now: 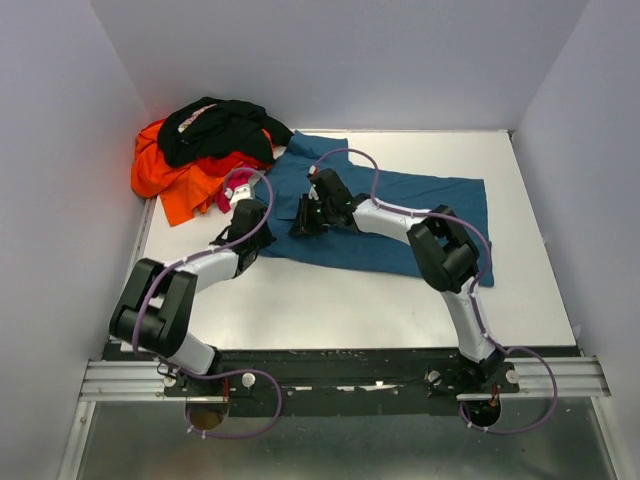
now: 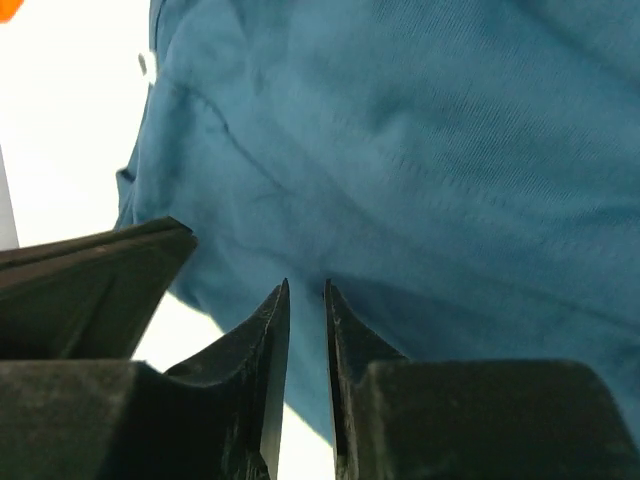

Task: Fold and stack the t-shirts
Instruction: Fold the flattened tshirt in 1/3 of the way

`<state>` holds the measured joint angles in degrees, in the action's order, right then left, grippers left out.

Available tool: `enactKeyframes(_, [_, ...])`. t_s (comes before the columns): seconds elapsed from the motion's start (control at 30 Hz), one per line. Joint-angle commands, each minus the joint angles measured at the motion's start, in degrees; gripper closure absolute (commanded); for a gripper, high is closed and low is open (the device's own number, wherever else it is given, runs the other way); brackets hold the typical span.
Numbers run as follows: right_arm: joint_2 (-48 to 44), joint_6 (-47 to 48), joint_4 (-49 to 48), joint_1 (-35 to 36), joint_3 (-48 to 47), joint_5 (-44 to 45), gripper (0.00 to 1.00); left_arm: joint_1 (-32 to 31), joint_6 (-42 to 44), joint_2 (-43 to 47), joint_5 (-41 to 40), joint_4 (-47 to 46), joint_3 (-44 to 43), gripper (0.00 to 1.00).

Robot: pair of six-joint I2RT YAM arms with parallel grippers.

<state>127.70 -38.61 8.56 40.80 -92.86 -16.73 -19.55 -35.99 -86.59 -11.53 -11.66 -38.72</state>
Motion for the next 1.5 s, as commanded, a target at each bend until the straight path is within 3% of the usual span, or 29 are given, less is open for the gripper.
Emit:
enactKeyframes(0.0, [3.95, -2.87, 1.19, -0.54, -5.65, 6.53, 0.74, 0.57, -1.19, -6.13, -1.04, 7.87, -6.27, 1.0])
enactKeyframes(0.17, [7.03, -4.45, 4.19, -1.33, -10.14, 9.26, 0.81, 1.18, -2.33, -7.98, -2.79, 10.51, -6.9, 1.0])
enactKeyframes(0.37, [9.84, -4.89, 6.99, -3.7, -15.32, 11.11, 0.81, 1.89, -2.95, -7.98, -4.11, 11.48, -6.54, 1.0])
enactKeyframes(0.87, [15.22, -2.18, 14.12, -9.86, -32.56, 10.22, 0.64, 1.89, -2.42, -6.84, -4.82, 11.57, -6.46, 1.0])
enactKeyframes(1.03, [9.34, 4.23, 13.94, -10.03, -28.79, 12.59, 0.52, 1.89, -1.9, -5.61, -4.91, 11.22, -5.93, 1.0])
enactKeyframes(1.17, [3.1, 5.04, 13.68, -10.12, -20.28, 15.5, 0.52, 1.89, -1.37, -3.77, -4.9, 10.52, -5.05, 1.0])
enactKeyframes(1.4, [-5.27, 3.02, 7.01, -10.21, -2.44, 12.78, 0.63, 1.89, -1.19, -0.08, -6.75, 10.08, -2.94, 1.0])
enactKeyframes(1.47, [-3.96, 2.4, 7.26, -10.12, -2.15, 11.55, 0.69, 1.89, -1.19, 0.36, -6.75, 9.9, -2.68, 1.0])
